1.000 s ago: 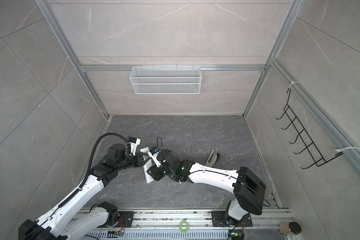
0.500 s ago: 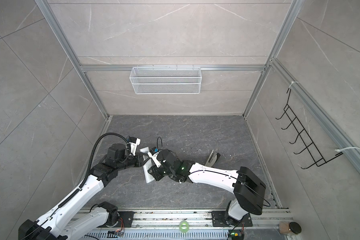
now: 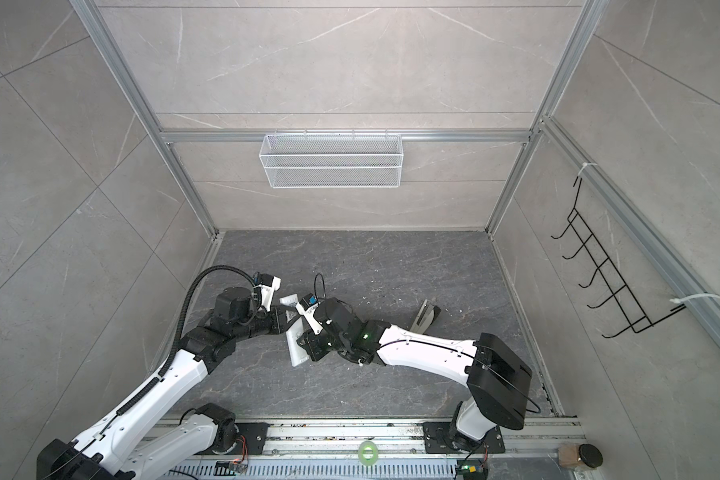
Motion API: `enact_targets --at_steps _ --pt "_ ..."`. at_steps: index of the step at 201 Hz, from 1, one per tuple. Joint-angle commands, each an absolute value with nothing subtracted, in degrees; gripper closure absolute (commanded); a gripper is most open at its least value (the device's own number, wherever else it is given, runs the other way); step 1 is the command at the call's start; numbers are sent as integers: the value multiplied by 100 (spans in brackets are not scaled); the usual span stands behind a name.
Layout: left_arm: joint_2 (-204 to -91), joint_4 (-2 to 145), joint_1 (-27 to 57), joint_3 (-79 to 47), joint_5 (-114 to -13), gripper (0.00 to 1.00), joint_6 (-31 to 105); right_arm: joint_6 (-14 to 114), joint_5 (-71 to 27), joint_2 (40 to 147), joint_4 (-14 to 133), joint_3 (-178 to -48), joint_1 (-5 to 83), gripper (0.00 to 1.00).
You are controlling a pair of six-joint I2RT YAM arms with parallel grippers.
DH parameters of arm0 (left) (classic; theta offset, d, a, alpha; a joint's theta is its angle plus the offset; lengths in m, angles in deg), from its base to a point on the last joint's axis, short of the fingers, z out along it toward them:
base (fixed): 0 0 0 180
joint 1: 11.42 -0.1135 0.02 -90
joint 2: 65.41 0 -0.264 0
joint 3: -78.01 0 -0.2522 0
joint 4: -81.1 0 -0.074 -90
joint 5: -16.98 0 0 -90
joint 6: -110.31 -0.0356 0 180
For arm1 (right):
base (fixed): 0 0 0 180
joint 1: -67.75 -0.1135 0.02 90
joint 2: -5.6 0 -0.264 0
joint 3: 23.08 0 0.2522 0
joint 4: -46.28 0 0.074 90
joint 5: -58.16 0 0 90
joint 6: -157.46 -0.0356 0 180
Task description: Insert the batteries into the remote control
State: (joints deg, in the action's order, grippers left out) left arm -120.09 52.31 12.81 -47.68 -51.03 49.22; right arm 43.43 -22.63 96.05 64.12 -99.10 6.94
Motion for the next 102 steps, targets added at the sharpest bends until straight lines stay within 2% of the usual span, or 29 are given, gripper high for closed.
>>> enact_targets --at_steps 1,102 --pt "-11921 5486 1293 -4741 -4951 100 4887 4528 -2115 9361 6223 -9936 627 76" --pt "-11876 5459 1293 -4778 -4977 100 4888 4757 -1844 9066 6128 -9839 430 76"
